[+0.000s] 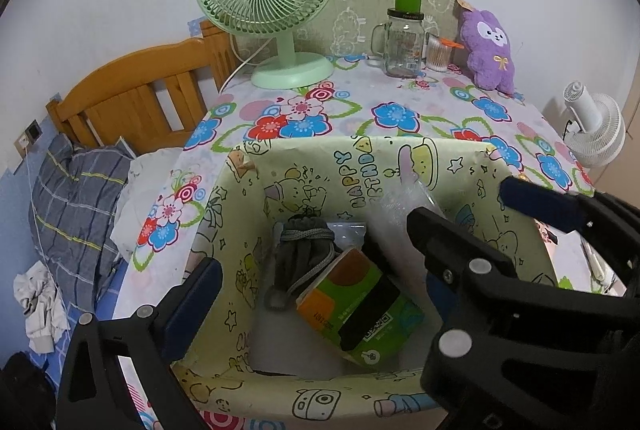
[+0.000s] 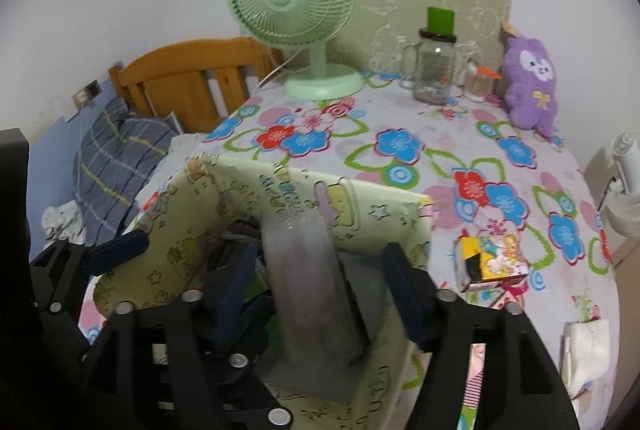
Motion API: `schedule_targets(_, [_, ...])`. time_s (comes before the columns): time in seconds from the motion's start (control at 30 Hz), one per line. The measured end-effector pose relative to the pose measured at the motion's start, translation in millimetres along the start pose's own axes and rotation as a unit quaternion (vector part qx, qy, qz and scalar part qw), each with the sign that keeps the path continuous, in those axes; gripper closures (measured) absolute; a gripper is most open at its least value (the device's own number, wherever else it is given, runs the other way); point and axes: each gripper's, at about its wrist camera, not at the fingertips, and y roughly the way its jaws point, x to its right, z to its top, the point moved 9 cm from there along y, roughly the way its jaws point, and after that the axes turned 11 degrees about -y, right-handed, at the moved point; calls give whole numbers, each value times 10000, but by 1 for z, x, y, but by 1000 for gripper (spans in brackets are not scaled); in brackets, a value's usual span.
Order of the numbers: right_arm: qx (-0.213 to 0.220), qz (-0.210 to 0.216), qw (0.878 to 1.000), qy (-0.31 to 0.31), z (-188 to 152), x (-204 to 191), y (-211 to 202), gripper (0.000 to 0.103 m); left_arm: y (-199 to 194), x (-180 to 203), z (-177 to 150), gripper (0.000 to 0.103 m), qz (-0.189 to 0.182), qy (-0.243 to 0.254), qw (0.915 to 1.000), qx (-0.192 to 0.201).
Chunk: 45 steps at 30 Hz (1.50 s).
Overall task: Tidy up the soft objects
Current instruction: 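Lower the tissue pack and clear sleeve into the fabric box and open both tools, then withdraw both tools from the box toward the white towel and pink pack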
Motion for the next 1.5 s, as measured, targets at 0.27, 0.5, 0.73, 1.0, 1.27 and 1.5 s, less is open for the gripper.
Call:
schedule_targets(0.27, [141,-230,9996,-36,3,14,-18,22,-13,12,4,0,-109,-23,9999,130])
schedule_targets(0.5, [232,-249,9994,64,0,23,-36,20,-27,23,4,0,-118,-71,9995,267])
schedule_targets(0.73, [364,-277,9989,122,-3,34,-58,20,-44,37,5,0,-117,-132,9989,434])
schedule_targets(1.0, [608,-482,9967,243,-5,52,-88,13,-67,58,7,0,-197,-61,9977,649])
schedule_targets(1.27, [742,-621,9949,279,-13,69,-112,10,-82,79,4,0,-266,7,9968,758])
schedule_targets(1.5, [912,-732,9926,320,-16,84,-135,7,-97,99,3,0,-346,39,9955,884])
